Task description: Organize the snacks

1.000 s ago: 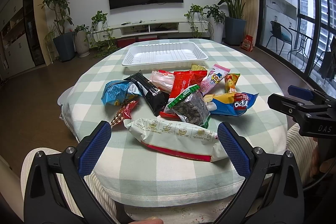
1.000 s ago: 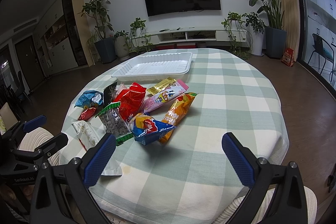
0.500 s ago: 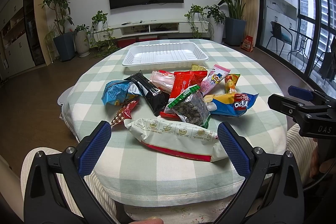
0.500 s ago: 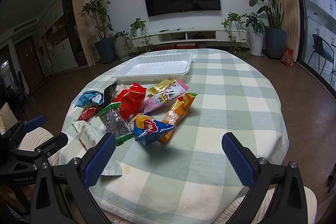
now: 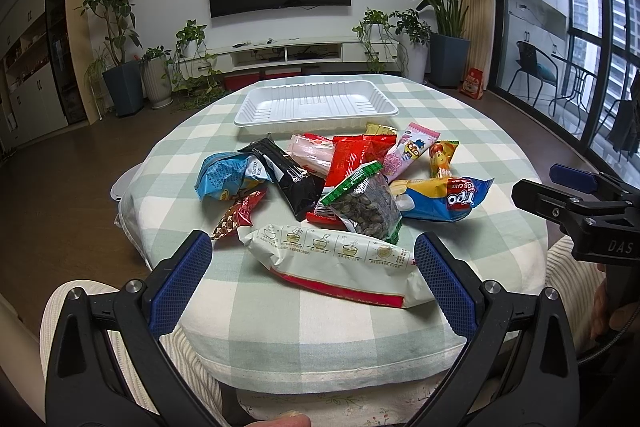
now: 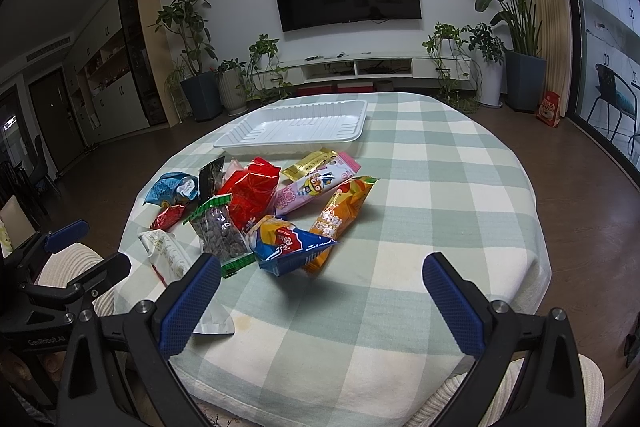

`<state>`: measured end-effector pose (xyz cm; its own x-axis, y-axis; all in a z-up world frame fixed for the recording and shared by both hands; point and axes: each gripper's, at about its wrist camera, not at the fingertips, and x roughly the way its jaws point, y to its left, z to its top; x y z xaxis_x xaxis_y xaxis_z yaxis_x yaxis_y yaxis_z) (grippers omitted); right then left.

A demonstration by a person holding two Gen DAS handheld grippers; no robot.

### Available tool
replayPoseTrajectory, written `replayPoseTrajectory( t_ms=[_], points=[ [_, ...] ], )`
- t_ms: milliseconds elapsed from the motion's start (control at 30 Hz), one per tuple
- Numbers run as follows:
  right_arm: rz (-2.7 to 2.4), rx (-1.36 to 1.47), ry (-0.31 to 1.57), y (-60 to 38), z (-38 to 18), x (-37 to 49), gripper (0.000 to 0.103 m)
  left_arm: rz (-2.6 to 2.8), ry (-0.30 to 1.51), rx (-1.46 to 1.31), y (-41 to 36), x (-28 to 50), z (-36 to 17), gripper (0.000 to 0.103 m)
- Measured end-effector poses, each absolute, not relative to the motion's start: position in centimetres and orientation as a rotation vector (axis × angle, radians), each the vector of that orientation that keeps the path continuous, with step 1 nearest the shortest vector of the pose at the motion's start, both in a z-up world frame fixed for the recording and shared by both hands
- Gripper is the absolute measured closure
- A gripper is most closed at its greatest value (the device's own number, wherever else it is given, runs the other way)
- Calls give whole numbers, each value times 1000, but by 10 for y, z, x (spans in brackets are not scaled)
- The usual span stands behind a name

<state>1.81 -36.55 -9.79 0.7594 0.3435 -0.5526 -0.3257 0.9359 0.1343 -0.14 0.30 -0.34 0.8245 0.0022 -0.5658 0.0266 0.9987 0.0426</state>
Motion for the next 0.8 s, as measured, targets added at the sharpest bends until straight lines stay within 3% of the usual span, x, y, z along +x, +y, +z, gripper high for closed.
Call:
replayPoseTrajectory(
  t_ms=[500, 800],
  points=[
    [550, 163, 712, -364, -104, 21, 0, -13, 615, 37, 13, -4, -4, 0],
    [536, -63, 698, -342, -93, 32, 1, -32, 677, -30, 17, 7, -15, 0]
  ],
)
